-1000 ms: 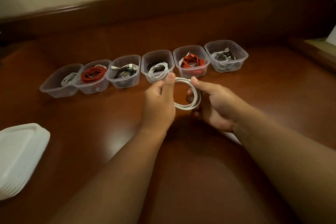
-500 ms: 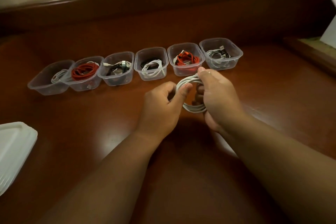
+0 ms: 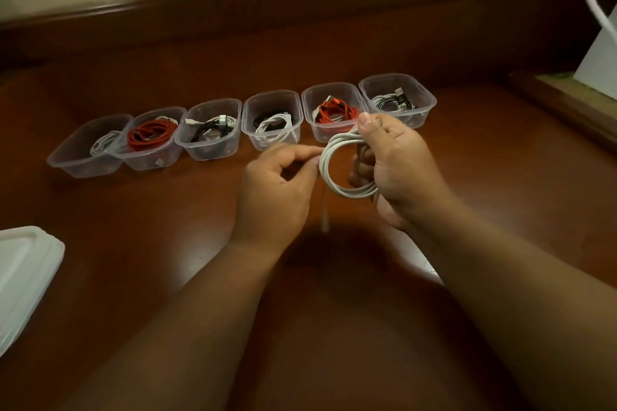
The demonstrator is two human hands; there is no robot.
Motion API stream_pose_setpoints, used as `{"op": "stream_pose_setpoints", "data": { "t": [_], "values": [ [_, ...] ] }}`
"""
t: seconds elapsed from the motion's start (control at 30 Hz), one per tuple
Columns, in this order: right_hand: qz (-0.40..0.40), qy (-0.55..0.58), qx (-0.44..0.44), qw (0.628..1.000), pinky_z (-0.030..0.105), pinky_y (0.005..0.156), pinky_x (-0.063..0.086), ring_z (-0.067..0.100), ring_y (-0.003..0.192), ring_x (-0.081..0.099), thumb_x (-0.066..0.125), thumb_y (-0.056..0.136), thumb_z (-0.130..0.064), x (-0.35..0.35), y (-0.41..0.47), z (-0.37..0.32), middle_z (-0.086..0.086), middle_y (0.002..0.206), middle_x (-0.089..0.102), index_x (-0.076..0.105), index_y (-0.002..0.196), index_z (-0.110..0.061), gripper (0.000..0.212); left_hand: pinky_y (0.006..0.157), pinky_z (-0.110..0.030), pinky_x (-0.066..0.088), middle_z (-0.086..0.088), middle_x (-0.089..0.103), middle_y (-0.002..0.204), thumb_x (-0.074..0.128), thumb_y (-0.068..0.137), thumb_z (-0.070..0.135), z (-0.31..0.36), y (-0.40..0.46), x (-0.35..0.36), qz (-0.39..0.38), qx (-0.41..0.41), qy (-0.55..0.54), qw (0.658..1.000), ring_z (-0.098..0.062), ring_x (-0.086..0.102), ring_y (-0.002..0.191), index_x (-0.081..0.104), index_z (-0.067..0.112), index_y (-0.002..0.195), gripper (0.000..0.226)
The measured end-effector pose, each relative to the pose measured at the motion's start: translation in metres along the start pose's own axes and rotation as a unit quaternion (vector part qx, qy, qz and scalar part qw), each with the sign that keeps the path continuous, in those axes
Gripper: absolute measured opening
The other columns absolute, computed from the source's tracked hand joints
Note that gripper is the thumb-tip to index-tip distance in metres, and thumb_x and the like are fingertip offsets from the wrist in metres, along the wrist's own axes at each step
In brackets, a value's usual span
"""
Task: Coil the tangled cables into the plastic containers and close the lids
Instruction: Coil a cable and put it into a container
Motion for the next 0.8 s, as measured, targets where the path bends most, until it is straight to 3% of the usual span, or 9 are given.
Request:
{"op": "stream_pose_setpoints", "data": {
  "t": [0.07,0.13,0.27,0.33,0.4,0.5,0.57,0.67,0.8],
  "values": [
    [0.013,-0.022,-0.013,1.000,0.029,0.050,0.034,0.008,0.045,0.034,0.043,0.105,-0.026,-0.002,0.000,-0.002,-0.009,0.050,0.038,0.052,0.074,-0.018,0.033,0.079,-0.023,0.053,0.004,0.075,0.089,0.052,0.100,0.014,-0.005,-0.007,0.011,-0.016,-0.124,-0.160,0.979,-0.006,0.068,0.086,0.074,0.018,0.094,0.023],
    [0.020,-0.065,-0.037,0.997,0.027,0.052,0.043,0.008,0.050,0.046,0.044,0.105,-0.027,-0.003,-0.002,-0.004,-0.009,0.054,0.049,0.054,0.077,-0.018,0.032,0.079,-0.029,0.051,-0.003,0.073,0.085,0.046,0.102,0.023,-0.006,-0.015,0.025,-0.052,-0.214,-0.290,0.932,-0.014,0.066,0.083,0.075,0.015,0.088,0.034],
    [0.002,-0.143,-0.107,0.984,0.035,0.058,0.047,0.014,0.058,0.052,0.044,0.105,-0.028,0.001,-0.004,-0.012,-0.002,0.063,0.055,0.055,0.083,-0.017,0.026,0.060,-0.020,0.051,-0.002,0.074,0.078,0.053,0.098,0.023,-0.007,-0.022,0.034,-0.097,-0.282,-0.357,0.885,-0.007,0.068,0.069,0.075,0.017,0.081,0.029],
    [0.002,-0.179,-0.137,0.974,0.045,0.060,0.047,0.029,0.061,0.052,0.045,0.103,-0.032,0.002,-0.003,-0.013,0.012,0.069,0.057,0.056,0.083,-0.019,0.026,0.052,-0.019,0.051,-0.003,0.072,0.075,0.050,0.099,0.025,-0.005,-0.026,0.039,-0.127,-0.309,-0.385,0.860,-0.009,0.068,0.065,0.072,0.016,0.083,0.028],
    [0.001,-0.205,-0.155,0.966,0.050,0.066,0.050,0.042,0.072,0.055,0.046,0.100,-0.033,0.002,-0.003,-0.014,0.025,0.080,0.059,0.057,0.083,-0.022,0.024,0.058,-0.022,0.052,-0.002,0.069,0.073,0.049,0.098,0.028,-0.005,-0.029,0.043,-0.153,-0.335,-0.411,0.834,-0.012,0.066,0.067,0.067,0.015,0.085,0.026],
    [-0.004,-0.241,-0.171,0.955,0.036,0.060,0.045,0.027,0.063,0.053,0.047,0.103,-0.026,0.004,-0.003,-0.014,0.016,0.071,0.056,0.058,0.083,-0.014,0.026,0.086,-0.036,0.046,-0.002,0.061,0.077,0.062,0.084,0.028,-0.006,-0.031,0.044,-0.160,-0.359,-0.456,0.798,-0.019,0.062,0.080,0.063,0.013,0.099,0.021],
    [-0.011,-0.272,-0.183,0.945,0.034,0.057,0.040,0.025,0.061,0.049,0.048,0.103,-0.025,0.005,-0.003,-0.013,0.016,0.070,0.056,0.057,0.086,-0.002,0.029,0.092,-0.043,0.049,-0.005,0.063,0.081,0.070,0.072,0.017,-0.007,-0.030,0.045,-0.166,-0.347,-0.439,0.812,-0.022,0.065,0.082,0.059,0.011,0.105,0.035],
    [-0.002,-0.299,-0.195,0.934,0.028,0.053,0.036,0.016,0.057,0.045,0.048,0.104,-0.024,0.004,-0.002,-0.011,0.011,0.067,0.055,0.058,0.088,0.000,0.030,0.085,-0.049,0.056,-0.009,0.067,0.082,0.068,0.076,-0.006,-0.014,-0.026,0.039,-0.114,-0.314,-0.337,0.880,-0.026,0.071,0.082,0.058,0.010,0.097,0.028],
    [0.023,-0.335,-0.221,0.916,0.029,0.050,0.037,0.017,0.057,0.051,0.048,0.104,-0.026,-0.002,-0.003,-0.016,0.004,0.065,0.056,0.056,0.085,-0.008,0.027,0.086,-0.051,0.058,-0.005,0.068,0.105,0.072,0.086,0.007,-0.018,-0.016,0.025,-0.096,-0.216,-0.132,0.963,-0.025,0.069,0.100,0.070,0.030,0.098,0.026]
  ]
}}
Point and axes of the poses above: each hand's wrist, its own y-axis towards the middle knuckle, its own x-axis out of the palm, z = x × y, the point moved 7 cm from there along y, towards the middle knuckle
